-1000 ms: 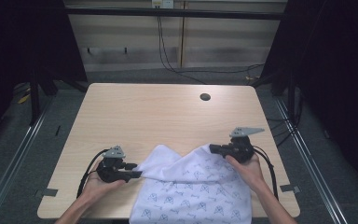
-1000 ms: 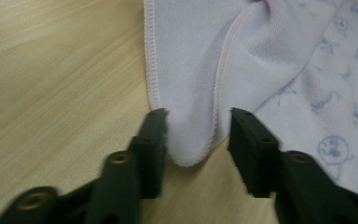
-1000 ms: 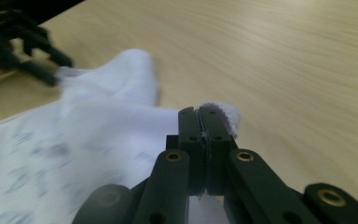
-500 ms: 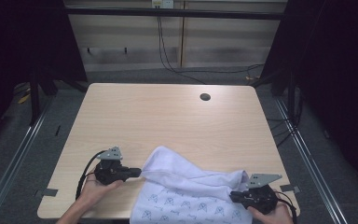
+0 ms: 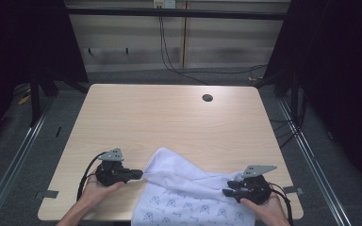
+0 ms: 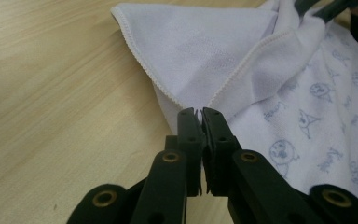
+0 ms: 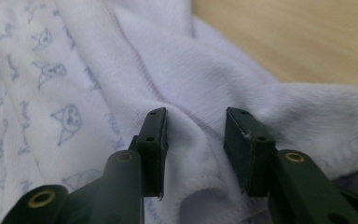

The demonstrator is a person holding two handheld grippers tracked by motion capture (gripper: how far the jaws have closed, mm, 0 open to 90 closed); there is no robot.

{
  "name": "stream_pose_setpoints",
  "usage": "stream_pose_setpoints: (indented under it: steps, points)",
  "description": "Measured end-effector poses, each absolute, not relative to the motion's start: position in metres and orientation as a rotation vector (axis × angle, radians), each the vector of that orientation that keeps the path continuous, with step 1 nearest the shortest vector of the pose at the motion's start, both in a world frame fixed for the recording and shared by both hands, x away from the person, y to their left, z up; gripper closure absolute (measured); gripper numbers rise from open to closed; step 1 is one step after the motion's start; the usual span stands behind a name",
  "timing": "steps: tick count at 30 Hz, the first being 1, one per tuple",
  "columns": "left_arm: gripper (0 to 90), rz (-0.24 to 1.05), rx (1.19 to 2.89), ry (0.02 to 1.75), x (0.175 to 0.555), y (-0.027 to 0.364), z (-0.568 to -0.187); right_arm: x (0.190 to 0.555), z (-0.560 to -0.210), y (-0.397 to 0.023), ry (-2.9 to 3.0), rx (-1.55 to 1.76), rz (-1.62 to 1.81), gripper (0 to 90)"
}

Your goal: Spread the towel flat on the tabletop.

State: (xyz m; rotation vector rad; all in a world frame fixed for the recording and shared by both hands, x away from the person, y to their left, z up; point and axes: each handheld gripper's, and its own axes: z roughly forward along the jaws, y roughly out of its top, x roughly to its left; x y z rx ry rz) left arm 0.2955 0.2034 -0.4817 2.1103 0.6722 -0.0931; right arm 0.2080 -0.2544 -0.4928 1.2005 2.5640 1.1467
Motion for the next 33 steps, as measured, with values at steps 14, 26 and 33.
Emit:
stream_pose_setpoints:
  steps: [14,26,33]
  points:
    - [88.3,0.031,1.885,0.661,0.291,0.233,-0.424,0.220,-0.417,-0.273,2.255,1.083,1.427,86.2]
    - [88.3,0.273,1.713,0.742,0.334,0.259,-0.341,0.320,-0.326,-0.238,2.055,0.934,1.480,86.1]
    - [87.4,0.316,1.752,0.824,0.400,0.230,-0.331,0.368,-0.324,-0.242,1.955,1.003,1.409,86.0]
